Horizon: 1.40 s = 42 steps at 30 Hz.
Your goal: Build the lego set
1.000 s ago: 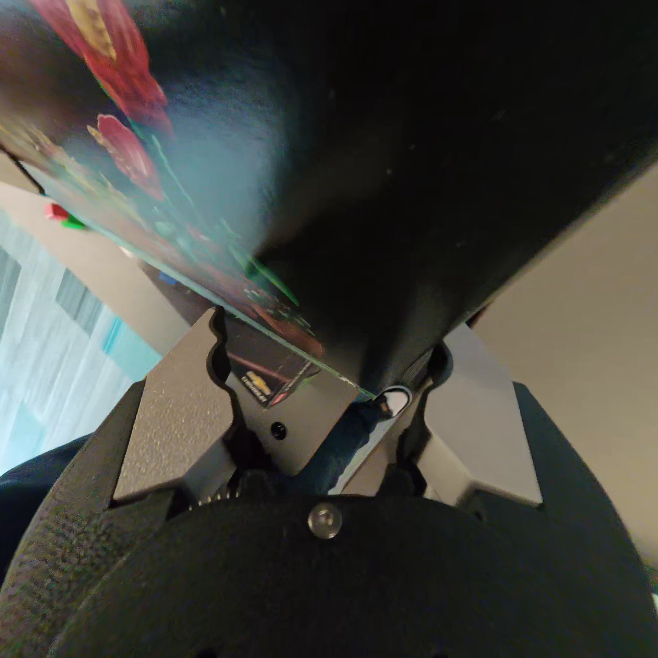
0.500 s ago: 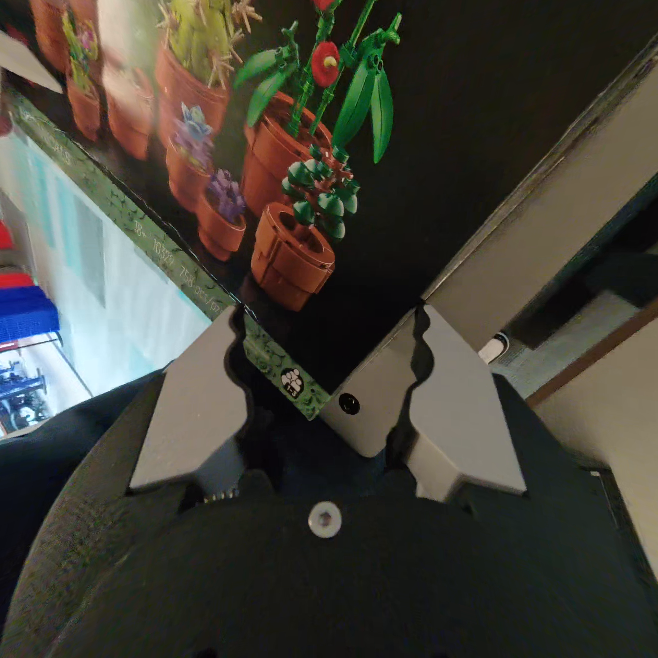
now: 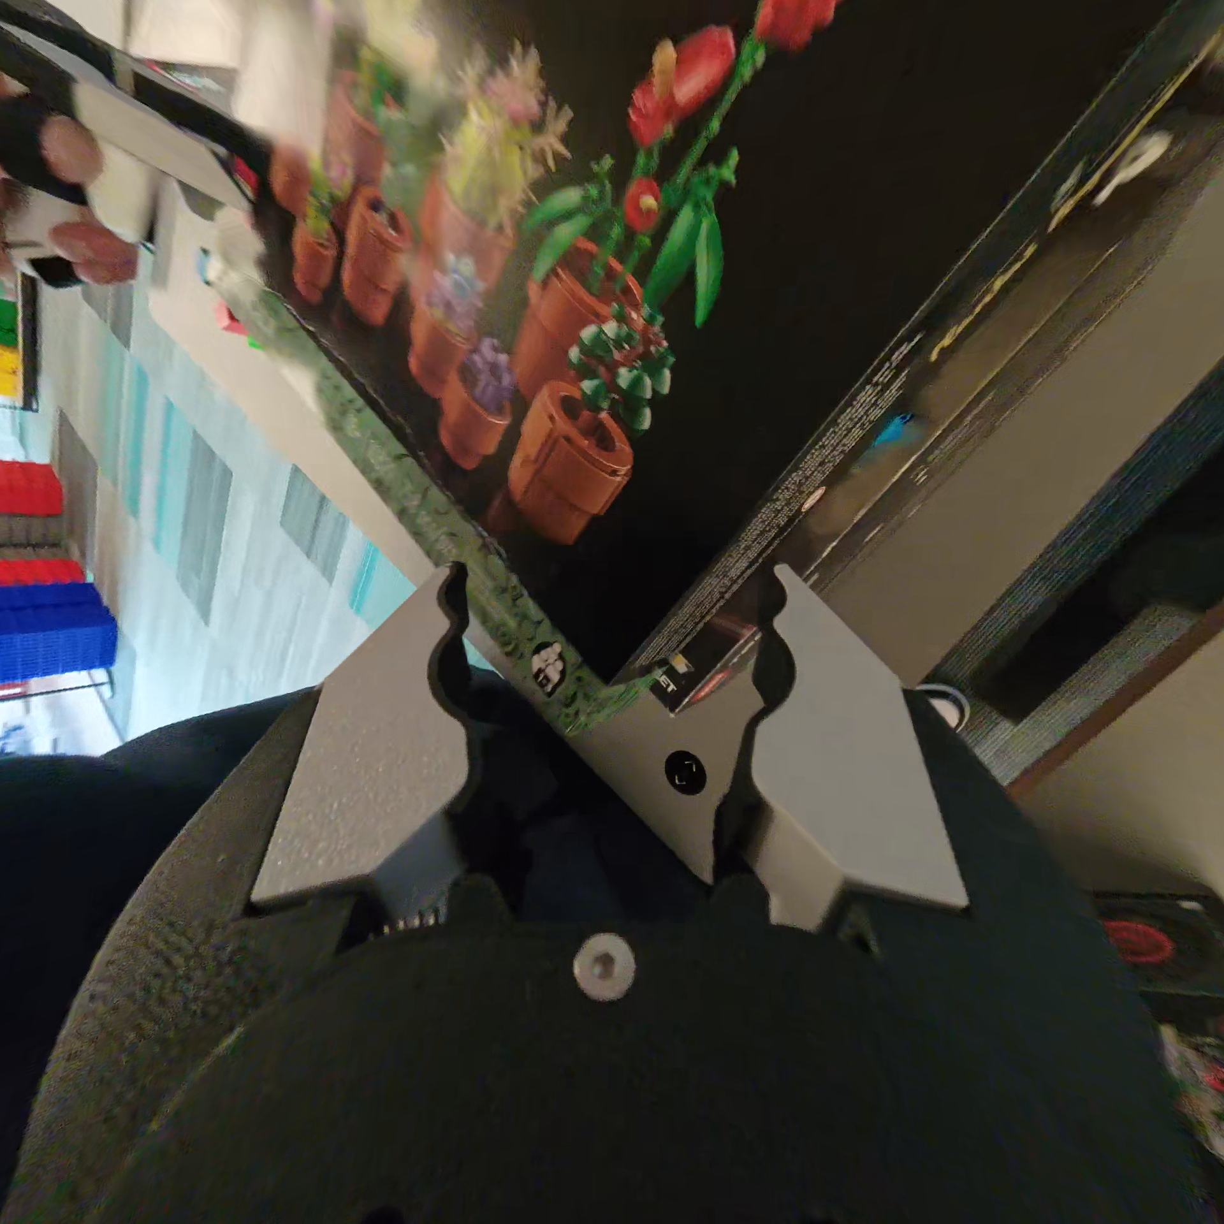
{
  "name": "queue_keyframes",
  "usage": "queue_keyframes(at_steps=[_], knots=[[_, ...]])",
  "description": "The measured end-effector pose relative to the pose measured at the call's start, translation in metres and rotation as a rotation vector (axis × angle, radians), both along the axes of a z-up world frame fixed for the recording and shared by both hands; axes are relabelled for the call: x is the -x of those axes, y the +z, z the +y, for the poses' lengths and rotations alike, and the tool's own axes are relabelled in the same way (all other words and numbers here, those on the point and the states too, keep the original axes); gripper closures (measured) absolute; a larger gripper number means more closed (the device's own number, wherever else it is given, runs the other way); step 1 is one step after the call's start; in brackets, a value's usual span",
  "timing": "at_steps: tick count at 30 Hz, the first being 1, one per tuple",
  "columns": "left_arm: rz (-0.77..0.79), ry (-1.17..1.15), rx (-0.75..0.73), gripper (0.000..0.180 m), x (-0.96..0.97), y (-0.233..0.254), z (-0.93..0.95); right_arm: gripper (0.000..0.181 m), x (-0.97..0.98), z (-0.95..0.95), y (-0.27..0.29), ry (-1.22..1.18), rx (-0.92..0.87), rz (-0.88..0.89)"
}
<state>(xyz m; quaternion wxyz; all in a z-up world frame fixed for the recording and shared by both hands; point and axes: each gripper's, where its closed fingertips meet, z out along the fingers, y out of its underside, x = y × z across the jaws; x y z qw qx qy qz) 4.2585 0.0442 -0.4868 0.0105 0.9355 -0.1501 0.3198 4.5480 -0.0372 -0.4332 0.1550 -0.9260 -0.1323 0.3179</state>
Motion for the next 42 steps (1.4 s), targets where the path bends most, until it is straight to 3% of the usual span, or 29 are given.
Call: queue_keyframes(at_steps=[9, 13, 18, 22, 25, 29, 33, 35, 38, 42], knots=[[0.151, -0.057, -0.163, 0.059, -0.008, 0.046, 0.014, 0.097, -0.082, -0.008, 0.136, -0.143, -0.356, 0.021], [0.116, -0.082, -0.301, 0.062, -0.057, 0.086, 0.024, 0.094, -0.177, -0.021, 0.151, -0.297, -0.419, -0.046], [-0.048, -0.235, -0.404, 0.067, -0.197, 0.137, 0.019, 0.095, -0.354, -0.081, 0.102, -0.587, -0.344, -0.172], [-0.168, -0.449, -0.413, 0.069, -0.352, 0.159, -0.005, 0.091, -0.497, -0.16, 0.015, -0.817, -0.17, -0.245], [-0.232, -0.643, -0.321, 0.068, -0.468, 0.15, -0.038, 0.085, -0.566, -0.214, -0.051, -0.923, -0.032, -0.198], [-0.238, -0.833, -0.068, 0.067, -0.59, 0.097, -0.088, 0.095, -0.633, -0.244, -0.106, -0.918, -0.018, -0.232], [-0.16, -0.947, 0.262, 0.071, -0.655, 0.025, -0.139, 0.089, -0.678, -0.243, -0.14, -0.84, -0.001, -0.274], [-0.065, -0.958, 0.348, 0.069, -0.667, -0.017, -0.151, 0.086, -0.691, -0.242, -0.155, -0.798, 0.021, -0.287], [-0.006, -0.958, 0.525, 0.077, -0.672, -0.054, -0.179, 0.088, -0.694, -0.245, -0.18, -0.739, 0.074, -0.233], [-0.02, -1.029, 0.677, 0.102, -0.679, -0.072, -0.213, 0.11, -0.671, -0.243, -0.201, -0.665, 0.112, -0.093]])
